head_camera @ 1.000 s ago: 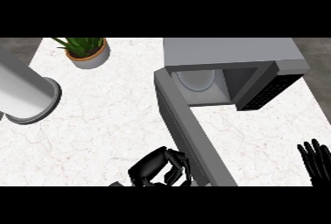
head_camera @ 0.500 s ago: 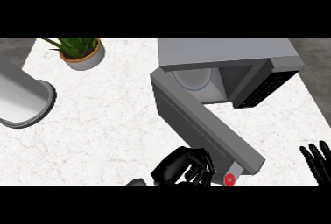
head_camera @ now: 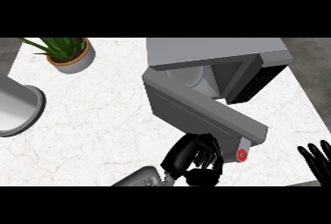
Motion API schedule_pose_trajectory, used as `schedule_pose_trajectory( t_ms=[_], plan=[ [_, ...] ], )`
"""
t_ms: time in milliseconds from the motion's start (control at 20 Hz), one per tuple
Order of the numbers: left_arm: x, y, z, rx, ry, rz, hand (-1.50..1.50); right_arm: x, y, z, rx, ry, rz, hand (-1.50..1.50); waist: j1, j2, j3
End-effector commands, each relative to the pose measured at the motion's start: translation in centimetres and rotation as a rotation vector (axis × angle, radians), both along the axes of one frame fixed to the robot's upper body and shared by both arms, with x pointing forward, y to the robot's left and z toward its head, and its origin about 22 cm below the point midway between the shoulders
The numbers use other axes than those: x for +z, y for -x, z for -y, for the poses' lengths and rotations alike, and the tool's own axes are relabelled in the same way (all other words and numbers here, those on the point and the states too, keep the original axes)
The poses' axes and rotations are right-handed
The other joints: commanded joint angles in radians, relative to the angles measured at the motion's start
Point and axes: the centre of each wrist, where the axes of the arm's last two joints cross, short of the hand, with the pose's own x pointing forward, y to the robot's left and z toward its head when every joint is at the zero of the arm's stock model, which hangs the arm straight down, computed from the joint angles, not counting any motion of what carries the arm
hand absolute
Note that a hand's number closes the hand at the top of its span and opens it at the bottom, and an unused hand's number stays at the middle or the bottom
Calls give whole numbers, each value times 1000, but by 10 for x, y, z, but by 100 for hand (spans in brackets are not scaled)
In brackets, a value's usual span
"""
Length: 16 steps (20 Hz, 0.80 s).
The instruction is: Pick up the milk, place it into the microwave and close the microwave
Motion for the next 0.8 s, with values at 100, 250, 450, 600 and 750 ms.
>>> schedule_pose_trajectory(
  t_ms=[100, 250, 450, 600, 750],
  plan=[
    [23, -21, 15, 91, 90, 42, 150, 18, 0, -4, 48, 12, 4, -150, -33, 10, 0],
    [30, -35, 17, 143, 91, 78, 150, 27, -3, -12, 42, -2, 13, -150, -40, 16, -1],
    [49, -58, 22, 201, 99, 78, 150, 31, 0, -18, 53, -3, -11, -150, -63, 20, 1],
    [54, -71, 22, 234, 100, 97, 150, 43, -2, -18, 58, -7, 11, -150, -69, 26, 1],
    [66, -85, 23, 258, 126, 82, 150, 45, -2, -13, 53, 11, -12, -150, -81, 30, 2]
  ],
)
